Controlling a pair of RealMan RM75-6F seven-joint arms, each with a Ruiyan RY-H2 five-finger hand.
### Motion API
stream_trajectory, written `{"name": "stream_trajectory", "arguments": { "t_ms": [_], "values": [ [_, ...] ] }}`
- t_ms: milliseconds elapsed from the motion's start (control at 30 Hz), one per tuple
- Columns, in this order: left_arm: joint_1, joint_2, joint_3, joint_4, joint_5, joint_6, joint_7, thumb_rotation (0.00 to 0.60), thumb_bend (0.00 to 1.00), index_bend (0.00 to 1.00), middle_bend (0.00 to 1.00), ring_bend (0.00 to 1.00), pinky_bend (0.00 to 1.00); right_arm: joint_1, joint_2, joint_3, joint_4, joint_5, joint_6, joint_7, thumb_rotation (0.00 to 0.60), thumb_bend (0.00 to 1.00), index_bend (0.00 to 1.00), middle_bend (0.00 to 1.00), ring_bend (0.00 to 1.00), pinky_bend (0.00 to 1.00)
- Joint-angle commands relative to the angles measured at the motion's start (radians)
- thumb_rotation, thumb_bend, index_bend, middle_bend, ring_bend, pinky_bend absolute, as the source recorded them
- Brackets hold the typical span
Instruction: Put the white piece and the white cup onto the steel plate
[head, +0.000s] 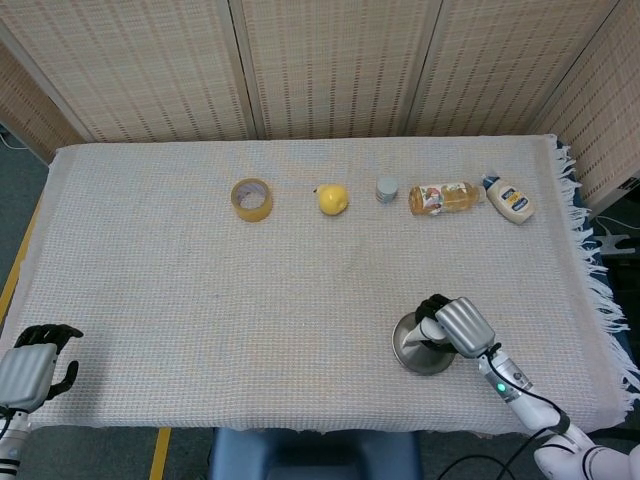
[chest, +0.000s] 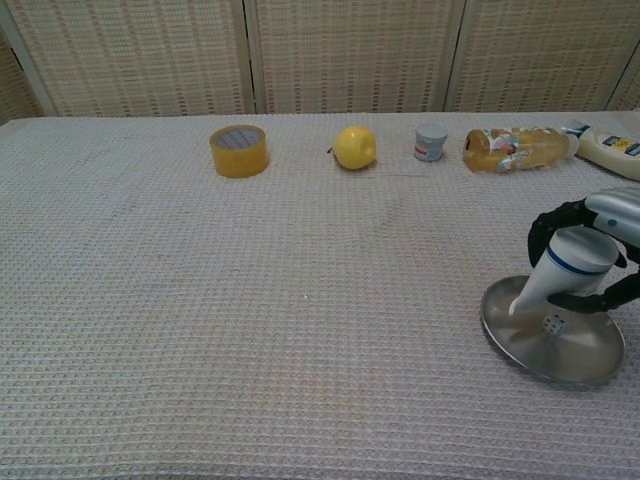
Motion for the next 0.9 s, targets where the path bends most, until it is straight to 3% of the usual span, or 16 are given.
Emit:
{"name": "stream_trajectory", "arguments": {
  "t_ms": [33, 233, 567, 733, 900],
  "values": [
    [0.000, 0.000, 0.000, -0.001, -0.001, 0.000, -0.001, 0.600, 0.46, 0.29, 0.23, 0.15, 0.15, -0.016, 0.010, 0.023, 0.010, 0.022, 0.026, -0.030, 0.600, 0.23, 0.57, 0.46, 0.37, 0.75],
    [0.000, 0.000, 0.000, -0.002, -0.001, -0.001, 0.001, 0.600, 0.46, 0.29, 0.23, 0.15, 0.15, -0.047, 0.032, 0.038, 0.032, 0.073, 0.016, -0.057, 0.600, 0.23, 0.56, 0.46, 0.37, 0.75],
    [-0.003, -0.001, 0.001, -0.003, -0.010, -0.007, 0.010, 0.600, 0.46, 0.29, 0.23, 0.15, 0.15, -0.075, -0.004, 0.036, 0.168, 0.126, -0.051, 0.049, 0.600, 0.23, 0.50, 0.46, 0.36, 0.74],
    [-0.004, -0.002, 0.001, -0.005, -0.011, -0.008, 0.015, 0.600, 0.46, 0.29, 0.23, 0.15, 0.15, -0.070, -0.037, 0.031, 0.251, 0.129, -0.092, 0.118, 0.600, 0.20, 0.42, 0.44, 0.29, 0.71],
    [-0.003, 0.000, 0.000, -0.005, -0.012, -0.005, 0.012, 0.600, 0.46, 0.29, 0.23, 0.15, 0.15, -0.064, -0.069, 0.025, 0.327, 0.120, -0.108, 0.172, 0.600, 0.13, 0.32, 0.34, 0.19, 0.63]
  ]
}}
